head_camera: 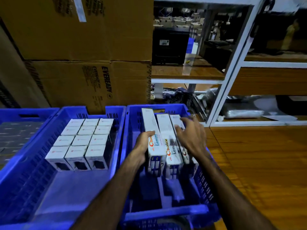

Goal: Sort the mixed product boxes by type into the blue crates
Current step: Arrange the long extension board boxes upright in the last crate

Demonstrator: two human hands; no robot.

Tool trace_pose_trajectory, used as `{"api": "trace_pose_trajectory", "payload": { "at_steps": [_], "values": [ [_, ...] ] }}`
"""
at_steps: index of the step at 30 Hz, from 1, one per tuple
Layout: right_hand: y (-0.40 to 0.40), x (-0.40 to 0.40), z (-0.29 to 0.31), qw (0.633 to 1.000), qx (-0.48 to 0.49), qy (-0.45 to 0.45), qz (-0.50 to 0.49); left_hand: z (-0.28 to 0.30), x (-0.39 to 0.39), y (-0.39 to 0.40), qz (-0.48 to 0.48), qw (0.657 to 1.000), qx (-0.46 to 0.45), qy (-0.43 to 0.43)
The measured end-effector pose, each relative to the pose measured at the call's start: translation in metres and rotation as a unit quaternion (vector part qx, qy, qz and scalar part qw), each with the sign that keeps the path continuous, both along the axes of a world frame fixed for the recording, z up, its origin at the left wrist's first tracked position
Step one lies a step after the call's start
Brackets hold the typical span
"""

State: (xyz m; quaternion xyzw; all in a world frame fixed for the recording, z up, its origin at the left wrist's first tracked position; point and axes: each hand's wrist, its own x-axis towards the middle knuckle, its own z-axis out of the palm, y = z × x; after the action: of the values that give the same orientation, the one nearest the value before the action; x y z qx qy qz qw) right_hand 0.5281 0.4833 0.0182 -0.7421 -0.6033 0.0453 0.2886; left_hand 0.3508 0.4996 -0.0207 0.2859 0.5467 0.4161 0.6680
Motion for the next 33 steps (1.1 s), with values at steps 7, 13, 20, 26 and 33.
{"api": "trace_pose_trajectory", "payload": {
  "at_steps": [7,13,20,26,33],
  "values": [
    [-0.001,0.052,-0.03,0.99,-0.142,-0.001,0.023,-0.049,0.013,0.02,0.03,0.999,-0.025,0.026],
    [0.003,0.058,-0.043,0.994,-0.101,-0.01,0.026,-0.076,0.019,0.042,0.072,0.996,0.026,0.047],
    [0.006,0.06,-0.049,0.993,-0.111,-0.013,0.046,-0.085,0.015,0.052,0.078,0.989,0.095,0.08],
    [0.001,0.056,-0.044,0.992,-0.109,-0.038,0.042,-0.081,0.015,0.052,0.074,0.99,0.087,0.081],
    [-0.004,0.055,-0.034,0.989,-0.139,-0.005,0.05,-0.087,0.008,0.06,0.0,0.991,0.091,0.093]
  ]
}}
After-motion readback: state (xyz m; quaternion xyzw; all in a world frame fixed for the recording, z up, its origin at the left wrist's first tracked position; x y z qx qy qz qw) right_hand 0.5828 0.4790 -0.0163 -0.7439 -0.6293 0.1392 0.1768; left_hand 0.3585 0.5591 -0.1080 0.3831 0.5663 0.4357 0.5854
